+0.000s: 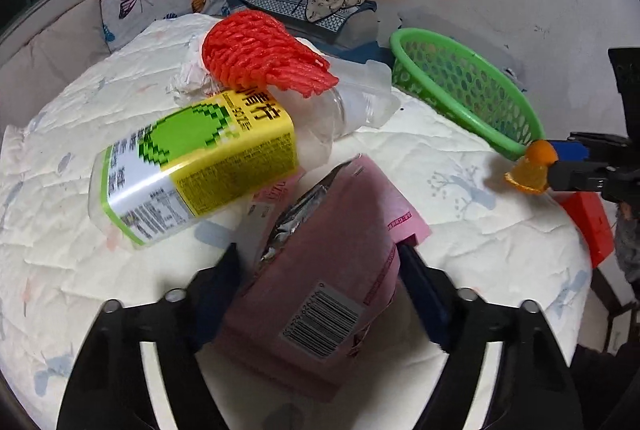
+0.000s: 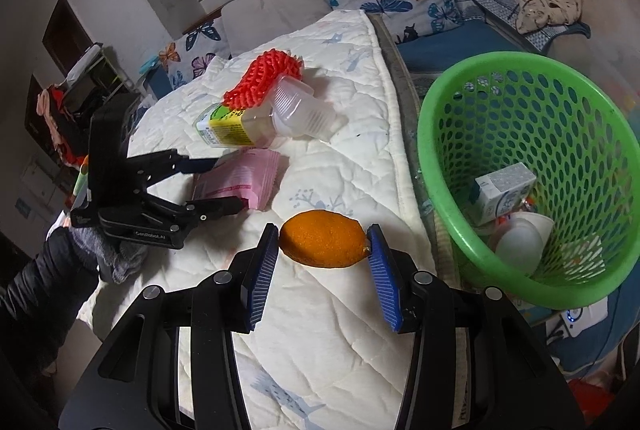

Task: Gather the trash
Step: 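Grasp the pink snack wrapper with the left tool, then drop the orange peel into the green basket with the right tool while the left drops the pink wrapper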

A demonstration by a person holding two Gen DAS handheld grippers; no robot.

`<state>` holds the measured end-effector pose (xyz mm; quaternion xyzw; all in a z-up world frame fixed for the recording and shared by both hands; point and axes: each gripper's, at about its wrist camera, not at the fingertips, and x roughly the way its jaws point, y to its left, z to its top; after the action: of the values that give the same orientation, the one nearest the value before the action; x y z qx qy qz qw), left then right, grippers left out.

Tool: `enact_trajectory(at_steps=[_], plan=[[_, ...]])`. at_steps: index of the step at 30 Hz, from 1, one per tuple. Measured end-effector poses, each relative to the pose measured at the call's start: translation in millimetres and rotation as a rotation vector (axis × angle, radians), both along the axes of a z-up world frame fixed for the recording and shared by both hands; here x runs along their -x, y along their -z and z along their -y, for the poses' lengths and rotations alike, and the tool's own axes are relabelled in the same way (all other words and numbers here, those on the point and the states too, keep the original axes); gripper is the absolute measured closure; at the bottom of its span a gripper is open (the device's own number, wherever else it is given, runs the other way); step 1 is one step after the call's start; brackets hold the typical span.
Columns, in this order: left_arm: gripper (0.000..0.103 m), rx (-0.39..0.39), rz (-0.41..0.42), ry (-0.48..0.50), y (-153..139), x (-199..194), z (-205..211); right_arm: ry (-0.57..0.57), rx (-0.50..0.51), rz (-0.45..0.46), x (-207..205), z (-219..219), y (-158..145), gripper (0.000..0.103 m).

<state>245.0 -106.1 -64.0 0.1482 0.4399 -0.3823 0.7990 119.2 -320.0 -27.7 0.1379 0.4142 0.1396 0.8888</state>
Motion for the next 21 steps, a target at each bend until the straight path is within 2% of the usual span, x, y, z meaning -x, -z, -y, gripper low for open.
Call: enact_trajectory(at_steps=[2,4,10,16,21], plan=[[0.041,0.004,0.000,-0.019,-1,4,-2,0.001,-0.002,0.004,0,1,-1,0.056],[0.047,0.027,-0.025,-0.025,-3,8,-4,0.001,-0.002,0.008,2,1,-2,0.056],[0.060,0.041,-0.029,-0.043,-8,29,-6,0.014,-0.006,0.021,6,6,-5,0.056],[0.063,0.069,-0.030,-0.068,-18,52,-14,0.044,-0.002,0.039,8,21,-10,0.056],[0.064,0.116,-0.009,-0.076,-38,66,-12,0.097,0.021,0.046,5,46,-10,0.056]])
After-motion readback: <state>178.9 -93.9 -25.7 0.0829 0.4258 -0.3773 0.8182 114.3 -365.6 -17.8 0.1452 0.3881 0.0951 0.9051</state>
